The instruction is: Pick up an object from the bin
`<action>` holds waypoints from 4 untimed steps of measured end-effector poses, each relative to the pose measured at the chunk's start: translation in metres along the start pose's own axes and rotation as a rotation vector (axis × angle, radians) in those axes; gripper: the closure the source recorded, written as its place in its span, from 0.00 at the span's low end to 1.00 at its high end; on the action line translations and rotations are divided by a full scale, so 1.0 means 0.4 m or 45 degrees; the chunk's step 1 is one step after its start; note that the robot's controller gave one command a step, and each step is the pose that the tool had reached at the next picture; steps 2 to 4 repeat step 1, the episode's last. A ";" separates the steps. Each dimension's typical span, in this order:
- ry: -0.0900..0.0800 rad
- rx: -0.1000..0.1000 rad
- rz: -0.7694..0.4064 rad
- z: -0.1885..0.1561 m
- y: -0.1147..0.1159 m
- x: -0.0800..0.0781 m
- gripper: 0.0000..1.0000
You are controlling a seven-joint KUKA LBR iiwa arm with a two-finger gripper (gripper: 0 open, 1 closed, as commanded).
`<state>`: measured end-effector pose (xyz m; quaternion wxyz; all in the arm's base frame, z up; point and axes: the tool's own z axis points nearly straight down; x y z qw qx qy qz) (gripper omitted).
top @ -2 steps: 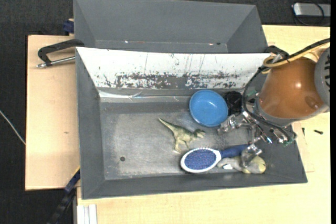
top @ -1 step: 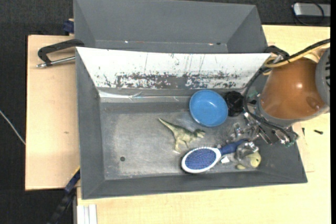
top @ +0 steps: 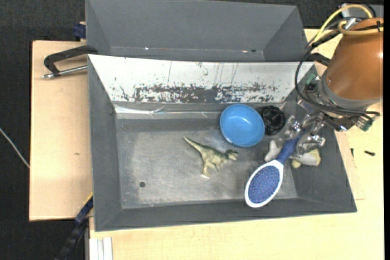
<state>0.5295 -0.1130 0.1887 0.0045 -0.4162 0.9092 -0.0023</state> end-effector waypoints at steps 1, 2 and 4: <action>-0.002 0.006 0.034 -0.387 -0.040 -0.004 1.00; -0.002 0.006 0.034 -0.387 -0.040 -0.004 1.00; -0.002 0.006 0.034 -0.387 -0.040 -0.004 1.00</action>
Offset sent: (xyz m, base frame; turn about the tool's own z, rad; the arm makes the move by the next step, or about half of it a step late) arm 0.0091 -0.0094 0.1495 0.0233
